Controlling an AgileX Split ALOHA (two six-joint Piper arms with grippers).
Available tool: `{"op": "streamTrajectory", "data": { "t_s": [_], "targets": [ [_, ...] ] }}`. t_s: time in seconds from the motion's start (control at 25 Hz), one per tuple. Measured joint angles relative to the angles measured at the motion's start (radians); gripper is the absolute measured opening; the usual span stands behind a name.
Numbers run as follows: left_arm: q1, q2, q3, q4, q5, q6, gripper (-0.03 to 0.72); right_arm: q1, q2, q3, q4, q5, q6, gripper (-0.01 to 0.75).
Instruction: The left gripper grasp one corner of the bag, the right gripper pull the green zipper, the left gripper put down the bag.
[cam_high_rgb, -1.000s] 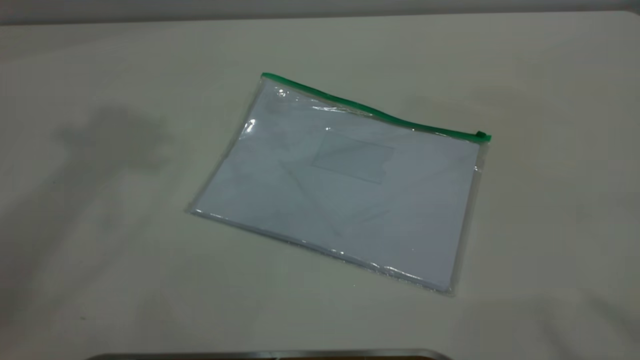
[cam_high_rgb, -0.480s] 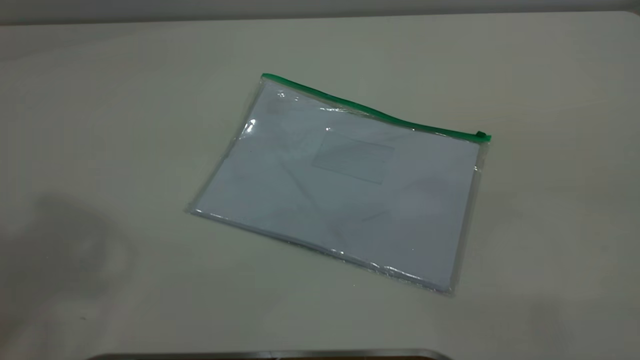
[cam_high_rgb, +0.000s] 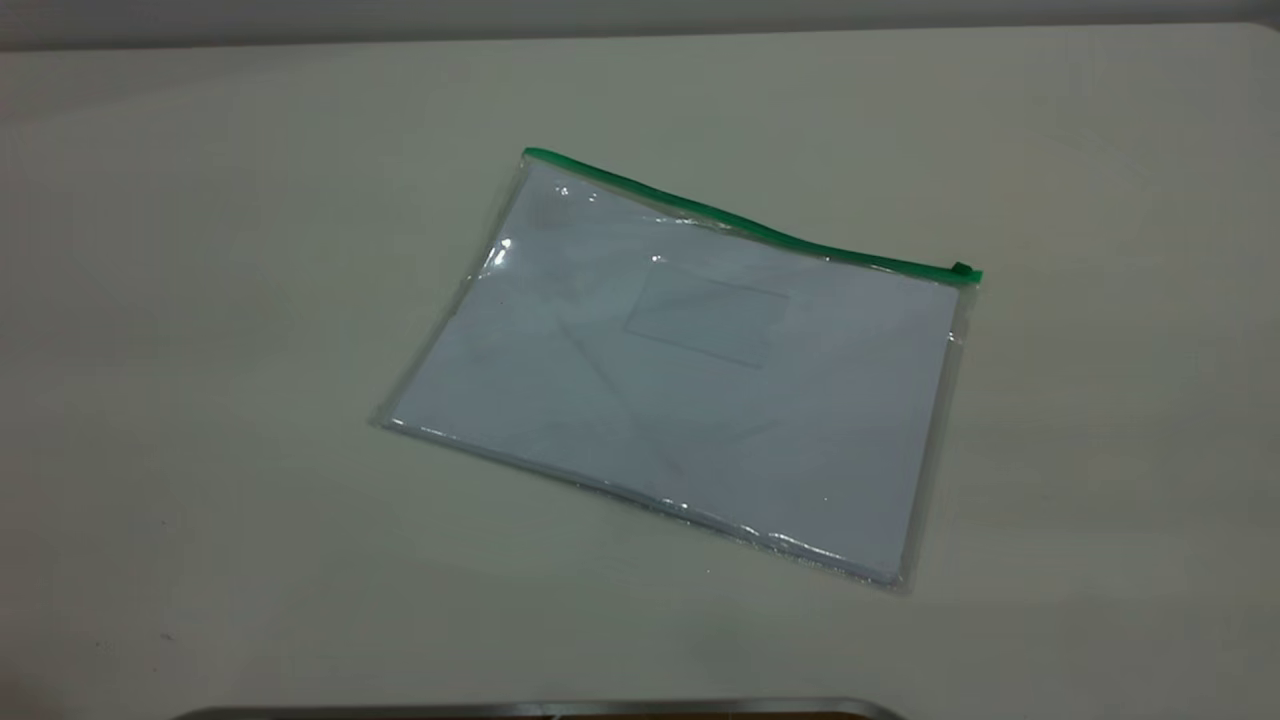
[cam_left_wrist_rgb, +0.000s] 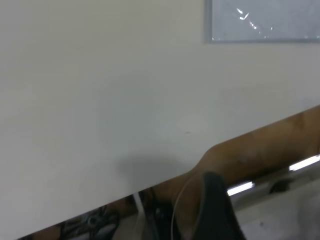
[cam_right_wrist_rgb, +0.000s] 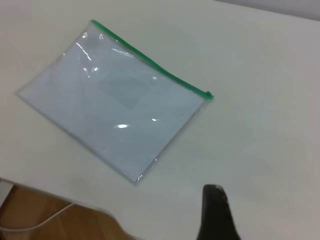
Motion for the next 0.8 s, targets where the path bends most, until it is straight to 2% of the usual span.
{"op": "streamTrajectory", "data": {
  "t_s": [0.28, 0.56, 0.8],
  "targets": [
    [0.000, -0.262, 0.128, 0.000, 0.000, -0.063, 0.588, 0.143, -0.003, 0.000, -0.091, -0.003, 0.020, 0.551],
    [0.000, -0.436, 0.231, 0.001, 0.000, -0.115, 0.588, 0.154, -0.004, 0.090, -0.170, -0.060, 0.074, 0.551],
    [0.000, -0.503, 0.310, 0.034, 0.000, -0.116, 0.588, 0.154, -0.004, 0.098, -0.177, -0.077, 0.087, 0.551]
  ]
}}
